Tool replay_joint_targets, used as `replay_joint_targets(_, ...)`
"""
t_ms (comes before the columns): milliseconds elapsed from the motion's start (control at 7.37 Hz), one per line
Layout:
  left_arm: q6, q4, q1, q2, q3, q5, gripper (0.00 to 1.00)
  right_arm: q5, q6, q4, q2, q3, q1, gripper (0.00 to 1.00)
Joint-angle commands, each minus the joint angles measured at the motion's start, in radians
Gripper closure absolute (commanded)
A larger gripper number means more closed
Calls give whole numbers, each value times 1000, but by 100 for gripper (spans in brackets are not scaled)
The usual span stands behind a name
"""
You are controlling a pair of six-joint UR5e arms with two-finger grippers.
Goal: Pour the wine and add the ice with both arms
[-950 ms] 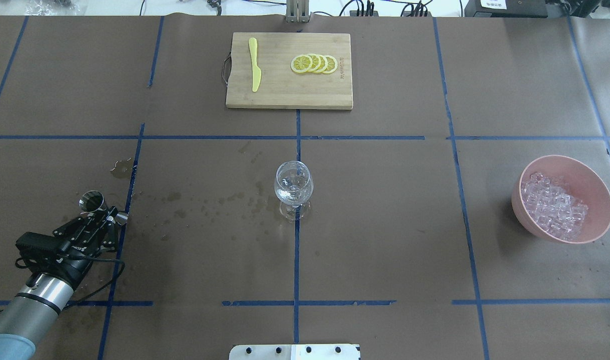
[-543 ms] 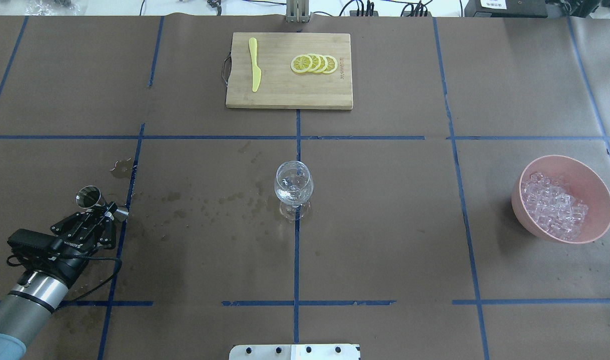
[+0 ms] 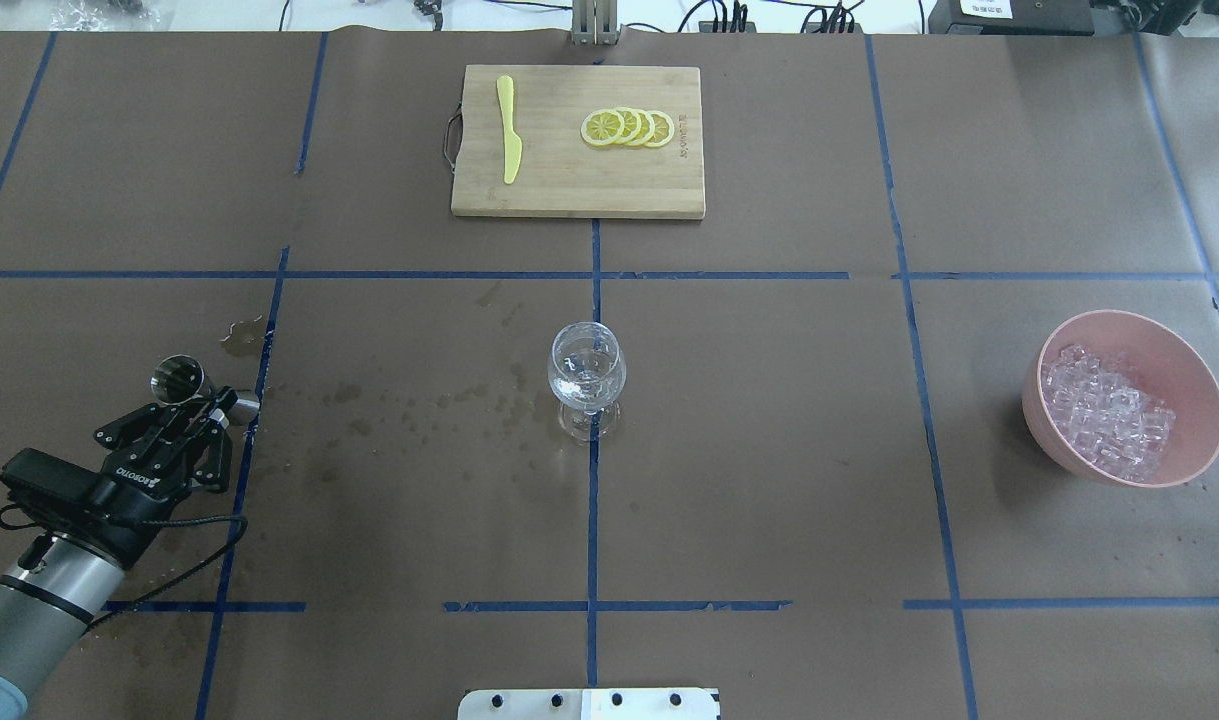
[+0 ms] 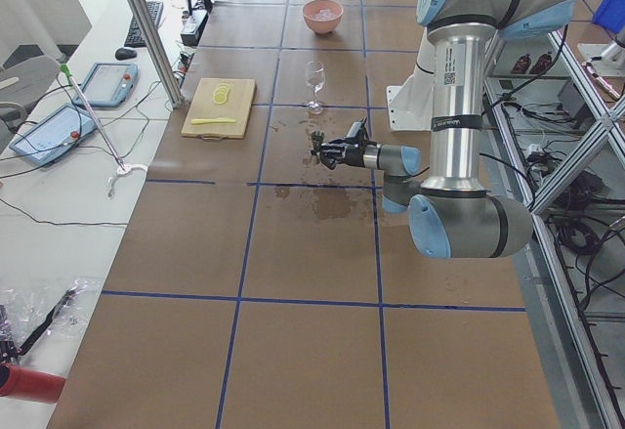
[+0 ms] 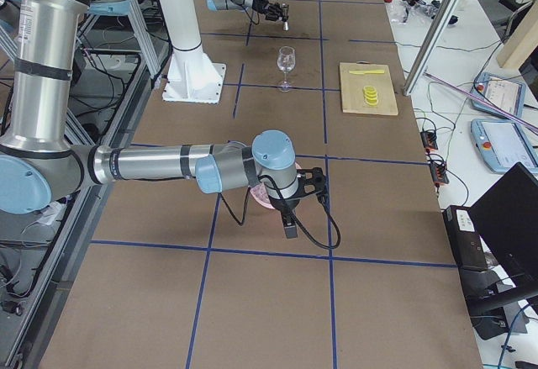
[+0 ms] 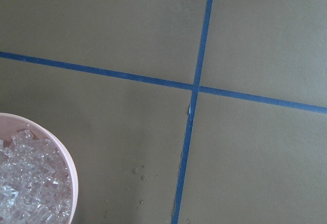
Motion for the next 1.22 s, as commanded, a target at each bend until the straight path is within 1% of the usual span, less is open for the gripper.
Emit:
replay_joint_targets(0,70,2,-2,-108,-25,-3,100,0,0,0,-1,-2,1,0)
replay_joint_targets(136,75,5,0,-144,-26,-13,100,0,0,0,-1,-2,-1,0)
replay_joint_targets(271,142,22,-3,-199,-30,-13,100,0,0,0,-1,-2,1,0)
replay_joint_targets(407,202,82,-11,-233,-32,-14,100,0,0,0,-1,-2,1,0)
replay_joint_targets(543,207,166,-29,-286,-32,-14,100,-2,-1,0,-1,-2,-1,0)
replay_joint_targets(679,207,284,-51,-329,-33,-22,100,-2,-1,0,0,-2,-1,0)
replay_joint_targets(814,207,304,-65,-346,-35,-55,100,-2,0,0,0,-2,-1,0)
replay_joint_targets(950,207,387,-83,-348,-38,-91,100,-2,0,0,0,-2,1,0)
replay_joint_targets(1086,222,466,-83,-356,-65,-94,100,-2,0,0,0,-2,-1,0)
